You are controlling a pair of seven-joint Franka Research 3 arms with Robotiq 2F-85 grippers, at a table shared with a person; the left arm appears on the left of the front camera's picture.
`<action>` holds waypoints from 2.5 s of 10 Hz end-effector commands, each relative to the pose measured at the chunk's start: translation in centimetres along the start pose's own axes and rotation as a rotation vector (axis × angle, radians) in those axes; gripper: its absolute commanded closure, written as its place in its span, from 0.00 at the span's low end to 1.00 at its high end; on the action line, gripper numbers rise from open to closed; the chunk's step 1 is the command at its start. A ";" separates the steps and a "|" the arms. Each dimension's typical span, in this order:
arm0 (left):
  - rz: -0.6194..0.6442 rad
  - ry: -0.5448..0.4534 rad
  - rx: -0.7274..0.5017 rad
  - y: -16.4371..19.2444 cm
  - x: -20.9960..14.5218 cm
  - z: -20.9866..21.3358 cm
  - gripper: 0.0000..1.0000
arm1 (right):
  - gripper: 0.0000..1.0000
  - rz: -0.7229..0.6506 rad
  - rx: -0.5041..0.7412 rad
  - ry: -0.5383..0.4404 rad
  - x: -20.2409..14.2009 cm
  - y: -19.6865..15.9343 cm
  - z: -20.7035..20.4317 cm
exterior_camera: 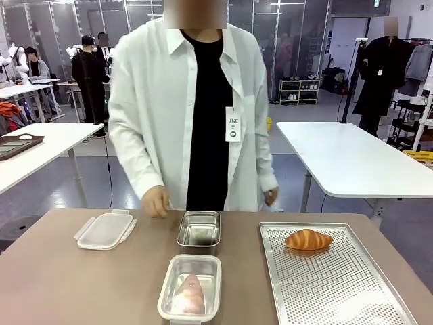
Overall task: Place the bread into the airtight container.
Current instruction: Pick up a Butter Roll and place it into an empty Airtight Container.
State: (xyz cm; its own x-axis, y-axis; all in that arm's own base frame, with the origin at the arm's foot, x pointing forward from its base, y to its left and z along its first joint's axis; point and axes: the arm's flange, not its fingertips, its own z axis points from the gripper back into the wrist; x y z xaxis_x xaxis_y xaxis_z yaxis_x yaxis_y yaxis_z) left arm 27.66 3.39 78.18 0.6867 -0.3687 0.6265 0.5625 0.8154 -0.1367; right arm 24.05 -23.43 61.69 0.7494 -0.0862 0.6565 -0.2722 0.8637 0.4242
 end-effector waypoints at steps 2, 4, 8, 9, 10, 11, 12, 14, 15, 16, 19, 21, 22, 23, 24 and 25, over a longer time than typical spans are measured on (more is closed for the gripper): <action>-0.023 0.004 -0.004 0.0 0.0 0.1 0.00 | 0.00 0.342 -0.087 0.169 3.7 3.4 -1.7; -0.023 0.004 -0.004 0.0 0.0 0.1 0.00 | 0.00 0.543 -0.147 0.322 6.1 7.0 -6.1; -0.023 0.004 -0.004 0.0 0.0 0.1 0.00 | 0.00 0.950 -0.240 0.530 7.5 13.8 -18.2; -0.023 0.004 -0.004 0.0 0.0 0.1 0.00 | 0.00 1.057 -0.255 0.541 7.3 14.9 -21.5; -0.023 0.004 -0.004 0.0 0.0 0.1 0.00 | 0.00 1.187 -0.247 0.569 6.6 15.5 -24.8; -0.023 0.004 -0.004 0.0 0.0 0.1 0.00 | 0.00 1.266 -0.210 0.629 5.9 15.5 -27.9; -0.023 0.004 -0.004 0.0 0.0 0.1 0.00 | 0.00 1.309 -0.154 0.678 5.2 15.5 -30.7; -0.023 0.004 -0.004 0.0 0.0 0.1 0.00 | 0.00 1.392 -0.041 0.736 3.9 14.9 -33.9; -0.023 0.004 -0.004 0.0 0.0 0.1 0.00 | 0.00 1.405 -0.006 0.769 3.3 14.5 -34.9; -0.023 0.004 -0.004 0.0 0.0 0.1 0.00 | 0.00 1.406 0.005 0.776 2.8 14.1 -35.6; -0.023 0.004 -0.004 0.0 0.0 0.1 0.00 | 0.00 1.388 -0.032 0.788 2.3 14.7 -35.9; -0.023 0.004 -0.004 0.0 0.0 0.1 0.00 | 0.00 1.388 -0.032 0.788 2.3 14.7 -35.9; -0.023 0.004 -0.004 0.0 0.0 0.1 0.00 | 0.00 1.388 -0.032 0.788 2.3 14.7 -35.9; -0.023 0.004 -0.004 0.0 0.0 0.1 0.00 | 0.00 1.388 -0.032 0.788 2.3 14.7 -35.9; -0.023 0.004 -0.004 0.0 0.0 0.1 0.00 | 0.00 1.388 -0.032 0.788 2.3 14.7 -35.9; -0.023 0.004 -0.004 0.0 0.0 0.1 0.00 | 0.00 1.389 -0.024 0.788 2.3 14.7 -36.1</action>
State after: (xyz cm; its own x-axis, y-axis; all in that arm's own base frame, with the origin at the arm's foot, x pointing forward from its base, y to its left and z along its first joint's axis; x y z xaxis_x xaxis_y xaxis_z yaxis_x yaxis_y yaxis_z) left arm 27.69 3.35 78.17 0.6868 -0.3693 0.6260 0.5627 0.8154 -0.1364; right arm 43.55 6.98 46.92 0.0515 0.9981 0.0326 -0.9747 0.0574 -0.2158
